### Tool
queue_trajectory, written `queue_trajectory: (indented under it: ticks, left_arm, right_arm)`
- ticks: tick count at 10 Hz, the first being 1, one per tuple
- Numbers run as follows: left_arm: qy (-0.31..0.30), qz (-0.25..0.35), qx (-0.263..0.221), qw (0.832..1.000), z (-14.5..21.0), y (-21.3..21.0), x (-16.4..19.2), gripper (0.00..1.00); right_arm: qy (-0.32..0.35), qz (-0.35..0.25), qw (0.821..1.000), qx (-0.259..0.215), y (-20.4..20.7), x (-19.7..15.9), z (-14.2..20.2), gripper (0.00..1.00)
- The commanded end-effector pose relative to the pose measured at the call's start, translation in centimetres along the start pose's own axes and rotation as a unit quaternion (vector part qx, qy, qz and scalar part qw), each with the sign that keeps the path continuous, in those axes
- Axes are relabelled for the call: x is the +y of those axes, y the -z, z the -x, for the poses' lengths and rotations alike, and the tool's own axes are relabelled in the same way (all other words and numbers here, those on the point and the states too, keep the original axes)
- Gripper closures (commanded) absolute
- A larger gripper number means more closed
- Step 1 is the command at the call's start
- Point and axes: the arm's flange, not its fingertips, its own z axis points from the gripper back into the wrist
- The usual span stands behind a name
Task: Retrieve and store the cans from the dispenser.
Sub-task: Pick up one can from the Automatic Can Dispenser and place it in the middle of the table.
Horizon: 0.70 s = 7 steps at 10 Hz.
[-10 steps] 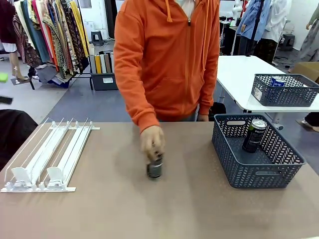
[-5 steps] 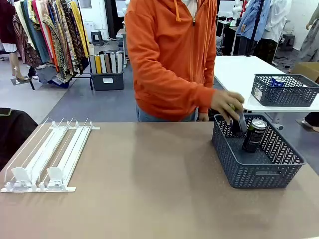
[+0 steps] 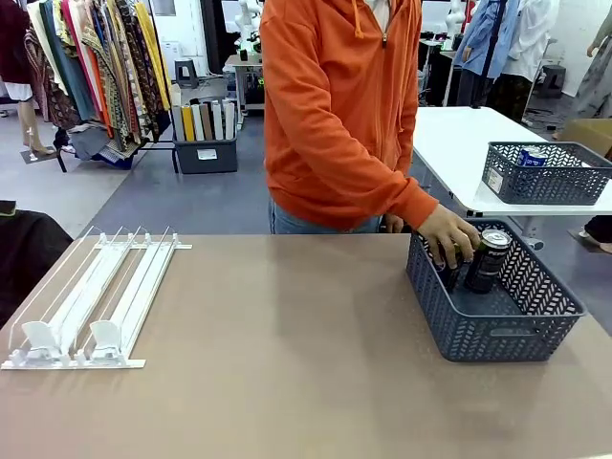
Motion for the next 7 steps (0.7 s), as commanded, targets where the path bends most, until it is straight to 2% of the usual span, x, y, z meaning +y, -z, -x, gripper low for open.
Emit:
queue_trajectory:
  ticks: [1,7]
  left_arm:
    - [-0.006,0.000,-0.003,1.000,0.06,0.07,-0.17,0.00]
    - [-0.006,0.000,-0.003,1.000,0.06,0.07,-0.17,0.00]
  right_arm:
    - [-0.011,-0.017,1.000,-0.012,0.27,0.05,-0.26,0.00]
    - [-0.011,-0.017,1.000,-0.012,0.27,0.05,-0.26,0.00]
